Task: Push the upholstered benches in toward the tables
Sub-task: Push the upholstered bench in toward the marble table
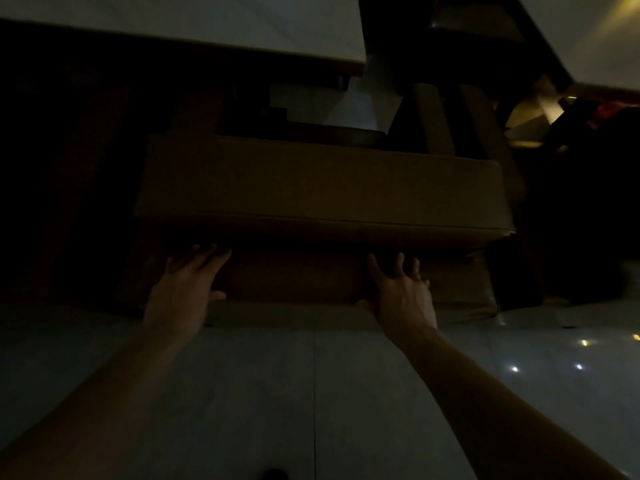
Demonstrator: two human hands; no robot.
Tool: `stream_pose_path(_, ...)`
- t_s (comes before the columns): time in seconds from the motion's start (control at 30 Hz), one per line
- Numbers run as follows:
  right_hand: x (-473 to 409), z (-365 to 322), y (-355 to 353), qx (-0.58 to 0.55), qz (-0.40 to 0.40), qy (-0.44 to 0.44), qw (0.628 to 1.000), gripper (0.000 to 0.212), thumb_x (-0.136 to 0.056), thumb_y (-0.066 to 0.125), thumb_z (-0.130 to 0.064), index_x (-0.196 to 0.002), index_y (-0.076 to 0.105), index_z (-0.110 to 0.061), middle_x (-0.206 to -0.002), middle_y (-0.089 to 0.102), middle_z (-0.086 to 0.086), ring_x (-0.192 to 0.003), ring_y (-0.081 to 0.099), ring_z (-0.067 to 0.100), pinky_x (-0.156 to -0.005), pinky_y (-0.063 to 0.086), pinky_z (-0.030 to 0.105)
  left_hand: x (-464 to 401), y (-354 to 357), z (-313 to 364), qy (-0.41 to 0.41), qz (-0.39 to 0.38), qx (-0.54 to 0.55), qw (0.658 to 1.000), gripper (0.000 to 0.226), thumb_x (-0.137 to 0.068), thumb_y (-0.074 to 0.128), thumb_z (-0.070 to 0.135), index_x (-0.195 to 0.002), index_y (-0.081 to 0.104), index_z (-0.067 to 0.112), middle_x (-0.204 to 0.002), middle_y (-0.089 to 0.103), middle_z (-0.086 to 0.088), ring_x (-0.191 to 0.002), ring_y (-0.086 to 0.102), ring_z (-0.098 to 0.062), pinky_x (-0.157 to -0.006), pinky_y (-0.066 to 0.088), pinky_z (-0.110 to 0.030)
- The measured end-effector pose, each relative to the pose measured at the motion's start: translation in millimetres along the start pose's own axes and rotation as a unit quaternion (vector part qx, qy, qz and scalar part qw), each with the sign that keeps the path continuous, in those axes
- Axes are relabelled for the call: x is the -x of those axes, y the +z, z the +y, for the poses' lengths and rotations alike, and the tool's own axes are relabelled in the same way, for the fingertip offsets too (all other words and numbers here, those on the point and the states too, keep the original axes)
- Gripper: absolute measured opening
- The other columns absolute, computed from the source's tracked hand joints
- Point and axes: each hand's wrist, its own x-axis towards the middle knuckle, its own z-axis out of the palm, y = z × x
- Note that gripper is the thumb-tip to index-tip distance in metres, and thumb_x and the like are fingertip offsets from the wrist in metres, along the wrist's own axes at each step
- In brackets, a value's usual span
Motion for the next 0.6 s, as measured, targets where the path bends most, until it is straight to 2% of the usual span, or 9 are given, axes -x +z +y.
stream_pose_path(0.17, -5.8, -7.0, -2.6, -0.014, -0.012, 0.006, 1.000, 0.088, -0.092, 0.057, -0.057, -0.157, 0.002, -0.037, -0.165, 0.003, 0.022, -0.149, 0.000, 0.051, -0.114, 0.022, 0.068, -5.0, -5.1, -5.2, -0.007, 0.006, 0.006, 1.000, 0.078, -0.078, 0.079, 0.025, -0.146, 0.043, 0.028, -0.150, 0.044, -0.008, -0.137, 0.037, -0.036, -0.104, 0.038, -0.054)
stream_pose_path(0.3, -12.1, -3.9, -8.3, -0.017, -0.032, 0.009, 0.999, 0.089, -0.090, 0.061, -0.055, -0.157, 0.005, -0.038, -0.164, 0.006, 0.023, -0.148, 0.004, 0.051, -0.114, 0.026, 0.067, -6.1, -9.5, -4.3, -0.018, -0.006, 0.001, 1.000, 0.077, -0.081, 0.077, 0.031, -0.148, 0.039, 0.031, -0.150, 0.043, -0.007, -0.132, 0.042, -0.038, -0.098, 0.043, -0.052)
stream_pose_path(0.4, -17.1, -4.5, -14.8, -0.022, -0.049, 0.009, 0.999, 0.090, -0.088, 0.064, -0.053, -0.157, 0.007, -0.038, -0.164, 0.007, 0.023, -0.148, 0.006, 0.052, -0.114, 0.029, 0.066, -6.5, -13.1, -3.0, -0.003, -0.004, 0.000, 1.000, 0.076, -0.081, 0.077, 0.030, -0.147, 0.040, 0.027, -0.148, 0.045, -0.011, -0.130, 0.043, -0.040, -0.098, 0.044, -0.052)
stream_pose_path(0.53, 1.9, -6.0, -1.6, -0.072, 0.005, 0.016, 0.997, 0.089, -0.093, 0.062, -0.047, -0.157, 0.000, -0.040, -0.166, -0.005, 0.017, -0.151, -0.009, 0.045, -0.119, 0.010, 0.065, 2.6, -3.1, 6.3, -0.015, 0.012, -0.006, 1.000, 0.076, -0.086, 0.072, 0.027, -0.151, 0.032, 0.023, -0.155, 0.035, -0.011, -0.140, 0.029, -0.036, -0.109, 0.034, -0.053)
stream_pose_path(0.6, 13.9, 3.4, 4.8, -0.069, 0.025, 0.000, 0.997, 0.092, -0.093, 0.063, -0.042, -0.156, -0.003, -0.041, -0.166, -0.008, 0.015, -0.152, -0.010, 0.039, -0.122, 0.010, 0.060, 3.9, -0.3, 4.2, -0.011, 0.009, -0.005, 1.000, 0.079, -0.087, 0.070, 0.034, -0.152, 0.028, 0.023, -0.157, 0.030, -0.010, -0.143, 0.025, -0.035, -0.111, 0.032, -0.053)
